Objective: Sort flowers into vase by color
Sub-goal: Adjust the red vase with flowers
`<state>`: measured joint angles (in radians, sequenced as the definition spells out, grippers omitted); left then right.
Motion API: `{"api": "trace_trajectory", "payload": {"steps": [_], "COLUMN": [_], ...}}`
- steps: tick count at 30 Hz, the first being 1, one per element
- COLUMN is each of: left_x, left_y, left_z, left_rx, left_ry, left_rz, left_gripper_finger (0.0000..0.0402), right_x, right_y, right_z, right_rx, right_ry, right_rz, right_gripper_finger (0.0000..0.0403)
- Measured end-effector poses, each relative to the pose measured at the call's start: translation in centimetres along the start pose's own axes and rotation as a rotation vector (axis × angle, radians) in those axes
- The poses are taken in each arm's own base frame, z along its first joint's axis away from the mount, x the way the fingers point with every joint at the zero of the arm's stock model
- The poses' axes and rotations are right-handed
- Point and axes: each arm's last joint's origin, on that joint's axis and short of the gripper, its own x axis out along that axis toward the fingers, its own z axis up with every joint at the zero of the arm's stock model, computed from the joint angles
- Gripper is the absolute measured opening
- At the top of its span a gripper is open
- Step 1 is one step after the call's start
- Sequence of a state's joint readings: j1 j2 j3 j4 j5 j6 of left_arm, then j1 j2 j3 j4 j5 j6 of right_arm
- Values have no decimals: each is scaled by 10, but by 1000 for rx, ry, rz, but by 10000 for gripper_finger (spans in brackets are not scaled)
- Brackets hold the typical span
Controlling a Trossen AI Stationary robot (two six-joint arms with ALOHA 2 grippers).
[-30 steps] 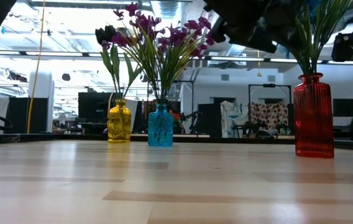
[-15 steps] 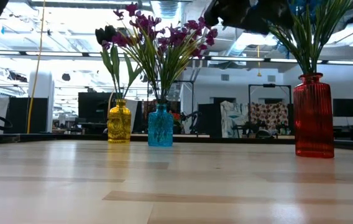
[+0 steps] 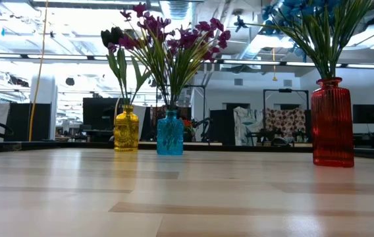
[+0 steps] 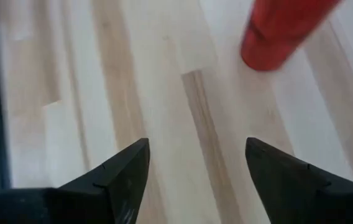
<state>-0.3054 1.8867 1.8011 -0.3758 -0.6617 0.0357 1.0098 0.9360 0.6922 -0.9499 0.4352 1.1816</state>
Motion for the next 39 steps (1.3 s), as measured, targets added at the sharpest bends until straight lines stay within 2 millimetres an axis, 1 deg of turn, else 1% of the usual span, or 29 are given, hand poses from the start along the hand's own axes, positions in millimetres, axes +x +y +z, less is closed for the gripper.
{"api": "trace_trajectory", "payload": {"steps": [3,5,8,10,14,17,20,23,25,27,32,36,39], "left_x": [-25,-38,-54,-63,-73,-79,-87,-94,-99,-104,-121,-136,-144], "left_y": [3,3,3,6,10,13,20,28,33,38,55,69,79], "left_z": [7,10,9,7,0,-12,-27,-46,-62,-76,-109,-134,-151], "left_rx": [53,94,124,119,112,112,74,6,-28,-63,-148,-211,-254], "left_ry": [-1,2,29,63,104,116,97,36,-10,-67,-167,-236,-289], "left_rz": [8,-10,-39,-47,-52,-59,-60,-63,-69,-76,-79,-128,-156], "left_gripper_finger": [127,91,36,10,10,10,5,1,1,2,0,0,0], "right_x": [-11,-16,-24,-28,-34,-38,-40,-38,-34,-26,-8,0,3], "right_y": [-5,-9,-15,-18,-24,-28,-33,-38,-41,-43,-53,-58,-56], "right_z": [1,2,4,5,7,8,8,3,-2,-9,-23,-28,-28], "right_rx": [-86,-136,-186,-206,-261,-294,-315,-313,-307,-308,-285,-256,-256], "right_ry": [-25,-53,-108,-139,-192,-236,-273,-290,-304,-311,-373,-483,-565], "right_rz": [61,89,111,122,130,123,112,126,156,182,223,253,321], "right_gripper_finger": [263,238,186,144,63,20,19,47,62,67,55,41,29]}}
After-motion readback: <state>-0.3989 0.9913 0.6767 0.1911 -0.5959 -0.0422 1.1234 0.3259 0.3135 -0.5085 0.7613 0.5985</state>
